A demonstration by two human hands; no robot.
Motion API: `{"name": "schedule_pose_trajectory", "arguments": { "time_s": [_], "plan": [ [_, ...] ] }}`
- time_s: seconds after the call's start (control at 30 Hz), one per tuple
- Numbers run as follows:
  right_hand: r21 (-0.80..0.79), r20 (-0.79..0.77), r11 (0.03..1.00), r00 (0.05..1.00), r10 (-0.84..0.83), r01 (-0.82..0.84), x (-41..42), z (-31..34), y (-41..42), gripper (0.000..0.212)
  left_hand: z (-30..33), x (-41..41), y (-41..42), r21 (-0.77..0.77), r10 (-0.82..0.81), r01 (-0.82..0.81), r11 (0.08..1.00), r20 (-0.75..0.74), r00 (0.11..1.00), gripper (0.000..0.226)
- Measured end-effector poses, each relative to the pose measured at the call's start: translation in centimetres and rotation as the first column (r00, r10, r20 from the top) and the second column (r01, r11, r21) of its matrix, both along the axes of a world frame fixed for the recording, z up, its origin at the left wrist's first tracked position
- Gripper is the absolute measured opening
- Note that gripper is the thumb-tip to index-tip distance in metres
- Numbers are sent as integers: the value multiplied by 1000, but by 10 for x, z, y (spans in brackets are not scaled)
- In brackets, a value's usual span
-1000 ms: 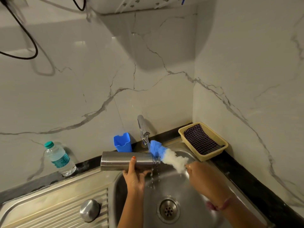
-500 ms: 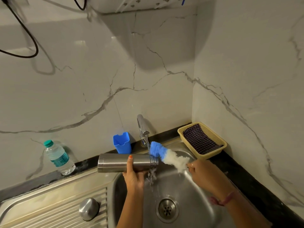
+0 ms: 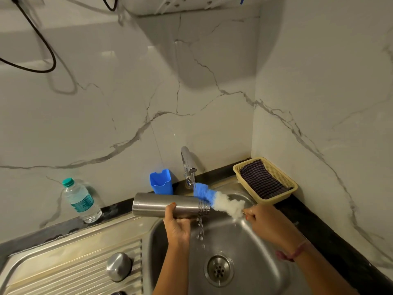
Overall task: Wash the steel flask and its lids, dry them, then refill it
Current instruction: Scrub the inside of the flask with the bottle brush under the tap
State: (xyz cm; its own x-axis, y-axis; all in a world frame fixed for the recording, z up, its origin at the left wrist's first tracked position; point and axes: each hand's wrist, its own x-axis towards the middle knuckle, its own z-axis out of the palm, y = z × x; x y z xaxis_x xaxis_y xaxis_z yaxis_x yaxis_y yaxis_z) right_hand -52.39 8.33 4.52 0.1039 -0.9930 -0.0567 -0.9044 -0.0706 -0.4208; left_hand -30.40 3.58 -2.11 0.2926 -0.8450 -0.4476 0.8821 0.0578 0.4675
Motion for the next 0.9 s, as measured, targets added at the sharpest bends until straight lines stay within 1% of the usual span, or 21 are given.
{"name": "schedule_pose_trajectory", "arguments": {
  "time_s": [0.03,0.13,0.17,0.27,0.37,0.5,0.6,0.67,0.8,0.9],
  "plan": [
    [-9,12,1000,1000,7,-7,5,-2,1,28,-3,0,-1,28,4,-4,1000,5,1000,64],
    [-33,28,999,1000,14,-13,5,1,6,24,-3,3,-4,16,31,-32,999,74,997,68],
    [-27,36,1000,999,11,-10,2,3,9,24,-3,5,-6,4,43,-43,999,70,997,69],
    [-14,64,999,998,-27,28,-8,7,14,27,-3,8,-8,17,61,-62,998,92,994,67],
    [-26,40,997,997,-68,69,-4,0,10,27,-6,7,-11,29,47,-50,998,117,992,66],
    [-86,87,993,994,-67,75,17,-8,0,29,-8,5,-9,53,15,-19,998,87,996,71],
    [-92,78,994,995,-57,64,16,-8,2,29,-7,7,-8,51,33,-37,998,78,996,72],
    [-84,50,994,996,-68,73,9,-10,7,31,-9,12,-8,52,32,-37,998,83,996,70],
    [-36,52,989,989,-140,142,3,-17,10,31,-13,17,-6,22,27,-27,999,10,1000,62],
    [-30,94,995,992,-87,90,17,-14,6,30,-15,13,-4,-33,25,-27,999,-42,999,54]
  ]
}}
